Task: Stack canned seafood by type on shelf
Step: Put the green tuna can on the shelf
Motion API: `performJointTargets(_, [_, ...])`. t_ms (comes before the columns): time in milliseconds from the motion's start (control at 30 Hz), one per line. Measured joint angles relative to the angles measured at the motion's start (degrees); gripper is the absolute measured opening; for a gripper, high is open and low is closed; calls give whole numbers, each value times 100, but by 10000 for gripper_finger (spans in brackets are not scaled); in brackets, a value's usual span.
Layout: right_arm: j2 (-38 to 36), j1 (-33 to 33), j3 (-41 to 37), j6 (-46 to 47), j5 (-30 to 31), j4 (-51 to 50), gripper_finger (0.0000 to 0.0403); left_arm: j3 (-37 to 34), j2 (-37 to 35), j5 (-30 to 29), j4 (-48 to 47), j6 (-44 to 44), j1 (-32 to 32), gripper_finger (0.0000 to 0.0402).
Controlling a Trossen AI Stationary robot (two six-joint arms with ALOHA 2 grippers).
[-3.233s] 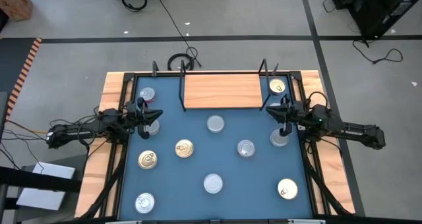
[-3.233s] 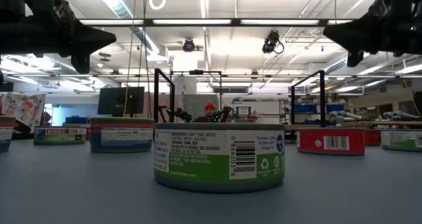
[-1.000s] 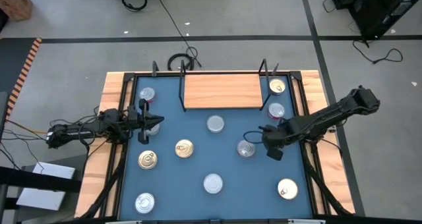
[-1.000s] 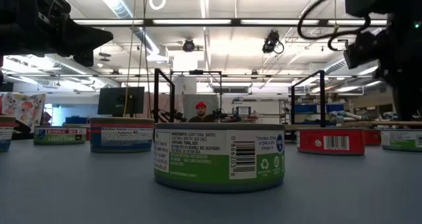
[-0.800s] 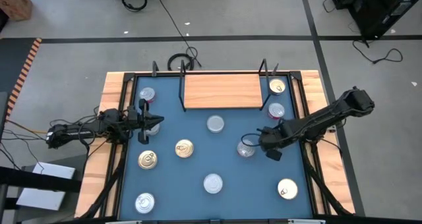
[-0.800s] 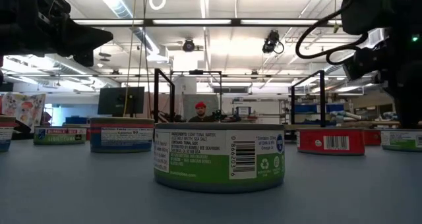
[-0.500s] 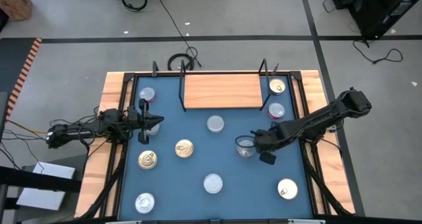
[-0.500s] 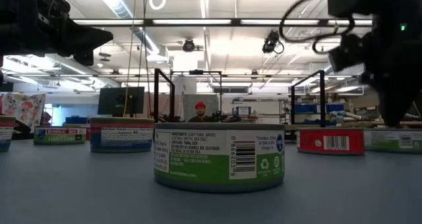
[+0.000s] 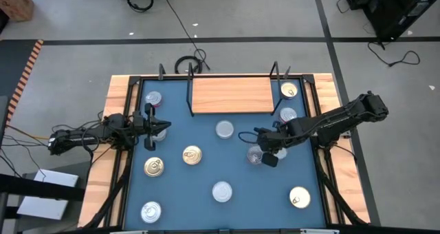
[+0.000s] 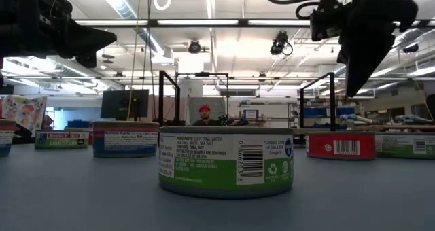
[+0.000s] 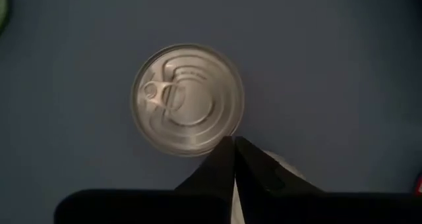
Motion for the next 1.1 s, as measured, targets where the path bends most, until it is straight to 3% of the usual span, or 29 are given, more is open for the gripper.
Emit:
performJointTargets(200, [0, -386, 0, -212, 35, 541, 38, 0, 0, -2, 0, 188, 0, 23])
performJointTargets(700, [48, -648, 2, -1943, -123, 2886, 8, 0, 7, -6, -111, 368, 0, 23])
performJointTargets(833, [159, -619, 2, -1934, -454, 2812, 8, 0, 11, -8, -338, 469, 0, 23])
performJointTargets(1100, [168, -344, 2, -1160, -573, 1525, 15, 0, 9, -4, -193, 514, 0, 23])
